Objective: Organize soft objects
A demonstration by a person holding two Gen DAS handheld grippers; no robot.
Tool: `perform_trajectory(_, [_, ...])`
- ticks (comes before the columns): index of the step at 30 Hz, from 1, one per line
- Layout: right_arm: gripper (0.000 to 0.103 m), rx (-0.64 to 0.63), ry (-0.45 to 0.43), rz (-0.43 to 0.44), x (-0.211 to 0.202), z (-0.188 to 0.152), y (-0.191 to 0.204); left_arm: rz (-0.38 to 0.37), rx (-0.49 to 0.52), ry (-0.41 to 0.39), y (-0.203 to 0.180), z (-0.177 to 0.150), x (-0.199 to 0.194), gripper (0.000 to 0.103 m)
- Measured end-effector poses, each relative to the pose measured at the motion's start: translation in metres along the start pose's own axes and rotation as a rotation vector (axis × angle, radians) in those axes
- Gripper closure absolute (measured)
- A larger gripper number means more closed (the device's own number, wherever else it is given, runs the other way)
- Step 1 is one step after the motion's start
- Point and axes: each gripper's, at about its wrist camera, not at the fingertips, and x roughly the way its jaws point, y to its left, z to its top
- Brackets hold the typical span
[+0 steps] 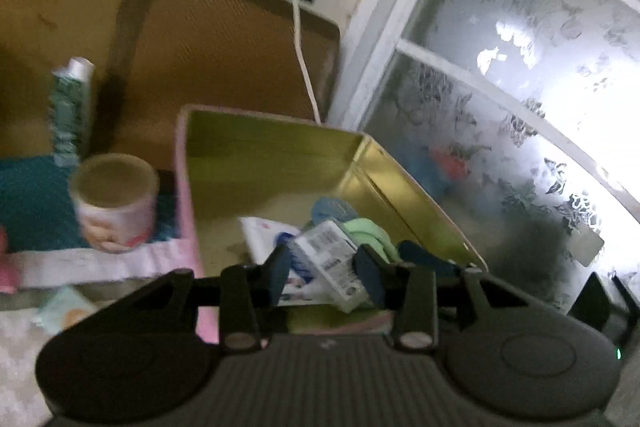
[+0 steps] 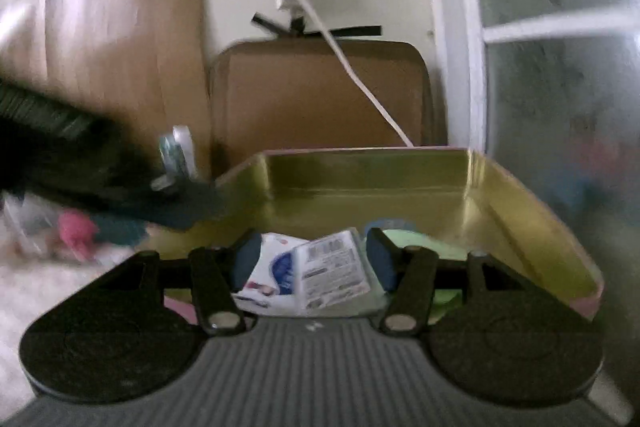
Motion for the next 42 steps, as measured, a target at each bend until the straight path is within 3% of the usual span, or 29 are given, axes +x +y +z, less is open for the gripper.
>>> perform_trajectory(4, [0.041,0.045,-0.066,0.0,-0.014,-0.003,0.005,0.032,-0.003,-0.062,0.023,-0.021,-0.049,0.059])
perform_trajectory(11, [0.041,0.035,-0.132,0.132,-0.034,0.001,0.056,0.23,-0.024,-0.058,0.081,-0.073,-0.11,0.058])
perform_trajectory(17, [0.039,-0.054,-0.072,0.278,-0.032,-0.009,0.12,0.438,-0.066,-0.042,0.135,-0.104,-0.147,0.058])
perform_trajectory(23, [0.039,-0.084,0.033,0.356,-0.014,-0.022,0.161,0.555,-0.052,-0.076,0.16,-0.119,-0.177,0.044])
perform_trajectory(26, [0.039,-0.085,0.057,0.361,-0.009,-0.024,0.171,0.571,-0.037,-0.084,0.165,-0.125,-0.18,0.037])
perform_trajectory(30, [0.039,-0.074,0.07,0.338,-0.006,-0.028,0.176,0.535,-0.04,-0.101,0.165,-0.127,-0.18,0.031])
perform_trajectory(35, [0.039,-0.063,0.132,0.294,0.0,-0.044,0.179,0.499,-0.035,-0.114,0.165,-0.128,-0.181,0.028])
perform_trajectory(42, [0.039,-0.05,0.127,0.293,-0.001,-0.044,0.177,0.483,-0.06,-0.123,0.169,-0.128,-0.183,0.027])
